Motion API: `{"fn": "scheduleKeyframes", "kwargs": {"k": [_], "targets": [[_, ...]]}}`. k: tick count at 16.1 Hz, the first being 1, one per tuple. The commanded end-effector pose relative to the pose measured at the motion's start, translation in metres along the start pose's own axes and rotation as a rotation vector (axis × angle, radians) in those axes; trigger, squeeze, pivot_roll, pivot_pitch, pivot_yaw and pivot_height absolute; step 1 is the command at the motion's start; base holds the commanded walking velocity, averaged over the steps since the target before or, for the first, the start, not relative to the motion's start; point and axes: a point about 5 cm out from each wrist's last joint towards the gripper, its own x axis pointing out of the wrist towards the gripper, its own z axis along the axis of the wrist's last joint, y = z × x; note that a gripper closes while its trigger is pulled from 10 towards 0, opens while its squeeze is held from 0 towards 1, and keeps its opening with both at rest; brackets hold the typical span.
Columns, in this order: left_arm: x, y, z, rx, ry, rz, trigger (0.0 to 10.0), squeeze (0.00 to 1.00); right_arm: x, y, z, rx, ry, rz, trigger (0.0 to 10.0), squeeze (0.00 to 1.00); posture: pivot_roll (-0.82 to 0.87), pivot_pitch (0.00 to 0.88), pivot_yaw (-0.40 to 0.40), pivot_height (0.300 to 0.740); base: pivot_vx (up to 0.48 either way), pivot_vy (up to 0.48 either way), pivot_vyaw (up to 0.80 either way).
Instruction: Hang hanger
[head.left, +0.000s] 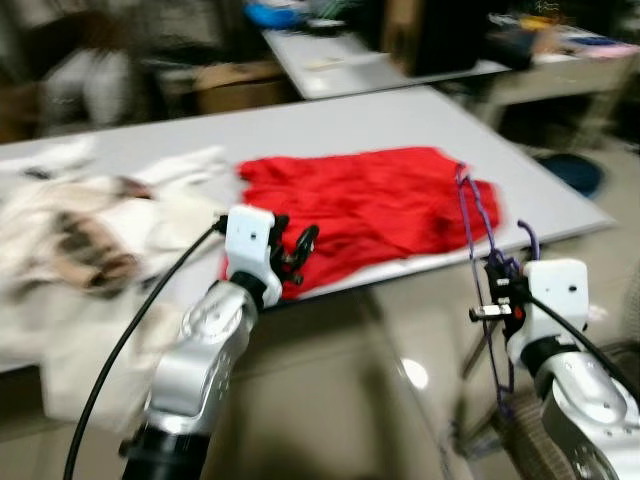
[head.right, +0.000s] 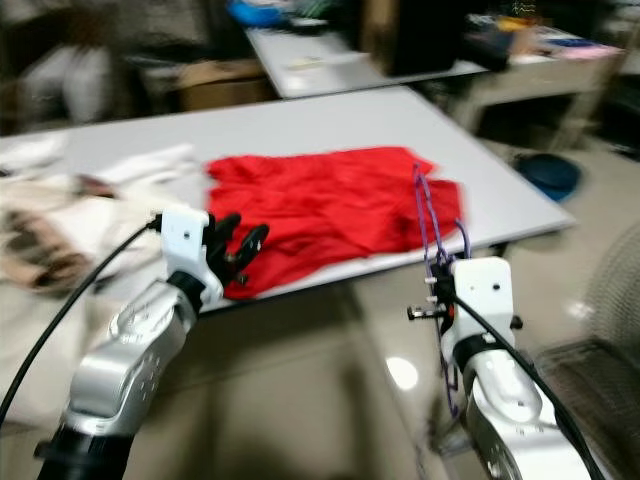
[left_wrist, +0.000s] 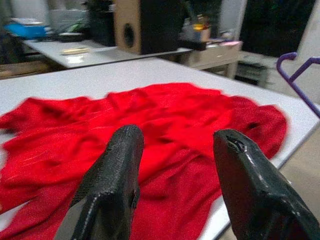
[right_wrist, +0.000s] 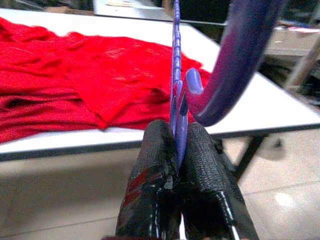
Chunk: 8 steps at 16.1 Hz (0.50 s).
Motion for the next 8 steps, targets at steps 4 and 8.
{"fn": "scheduleKeyframes", "kwargs": {"k": [4, 8], "targets": [[-0.003, 0.014, -0.001, 0.01, 0.012, 0.051, 10.0, 1.0, 0.004, 0.001, 0.006, -0.04, -0.055, 0.013, 10.0, 0.0, -0.03, 0.021, 0.066, 0.74, 0.278, 0.0, 0.0], [-0.003, 0.018, -0.001, 0.022, 0.015, 0.061, 10.0, 1.0, 0.005, 0.004, 0.005, -0.024, -0.055, 0.047, 10.0, 0.0, -0.03, 0.022, 0.068, 0.74, 0.315, 0.0, -0.2]]}}
